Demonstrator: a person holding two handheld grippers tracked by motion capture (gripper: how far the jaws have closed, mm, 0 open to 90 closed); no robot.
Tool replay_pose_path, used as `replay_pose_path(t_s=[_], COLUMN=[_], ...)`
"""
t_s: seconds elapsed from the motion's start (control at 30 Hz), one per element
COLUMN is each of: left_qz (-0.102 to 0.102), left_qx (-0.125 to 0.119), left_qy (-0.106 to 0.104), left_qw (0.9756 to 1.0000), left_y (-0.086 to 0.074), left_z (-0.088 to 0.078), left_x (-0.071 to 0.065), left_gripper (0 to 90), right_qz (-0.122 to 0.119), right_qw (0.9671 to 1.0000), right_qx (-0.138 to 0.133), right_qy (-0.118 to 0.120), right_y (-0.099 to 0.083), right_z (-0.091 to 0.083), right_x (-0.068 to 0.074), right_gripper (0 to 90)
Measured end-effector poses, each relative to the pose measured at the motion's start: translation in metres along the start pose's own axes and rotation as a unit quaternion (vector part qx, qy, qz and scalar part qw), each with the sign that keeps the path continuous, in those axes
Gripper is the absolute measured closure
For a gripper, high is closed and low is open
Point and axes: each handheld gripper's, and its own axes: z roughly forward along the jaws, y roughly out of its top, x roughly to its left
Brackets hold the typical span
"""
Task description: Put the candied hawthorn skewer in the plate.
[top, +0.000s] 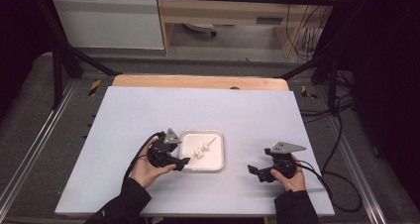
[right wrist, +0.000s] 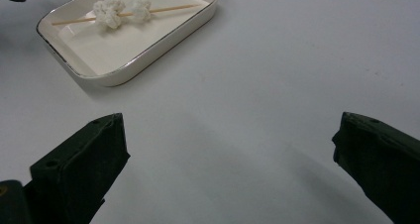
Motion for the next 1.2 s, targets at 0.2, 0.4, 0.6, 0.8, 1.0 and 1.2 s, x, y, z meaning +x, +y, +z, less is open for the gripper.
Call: replay_pose_path(t_s=[0.2,0.4,0.6,0.8,1.0,1.2], left_qz=[-0.020,-0.043,-0.066,-0.086,-0.093,-0.087], left_qx=[-0.016,-0.028,-0.043,-0.055,-0.052,-0.044], left_qy=[0.001,0.009,0.011,0.028,0.037,0.032], left_qw=[0.9997,0.9986,0.9968,0.9944,0.9936,0.9947], left_y=[-0.018,-0.046,-0.074,-0.100,-0.112,-0.115], left_z=[-0.018,-0.034,-0.045,-0.050,-0.050,-0.045], left_x=[0.014,0.032,0.043,0.052,0.055,0.053], left_gripper=[15.6,8.1,6.2,6.2,6.4,6.4], right_qz=[0.001,0.003,0.008,0.006,0.005,-0.001], right_qw=[1.0000,1.0000,0.9999,0.9999,0.9998,0.9997], right_qx=[0.000,0.005,0.006,0.013,0.020,0.025], right_qy=[0.000,-0.002,-0.004,-0.003,0.001,0.004], right_y=[0.000,-0.001,-0.002,-0.004,-0.005,-0.008], right_z=[-0.001,-0.001,-0.001,-0.001,0.000,-0.001], right_x=[-0.001,-0.002,-0.003,-0.003,-0.001,-0.001], right_gripper=[0.9,0.8,0.8,0.8,0.8,0.9])
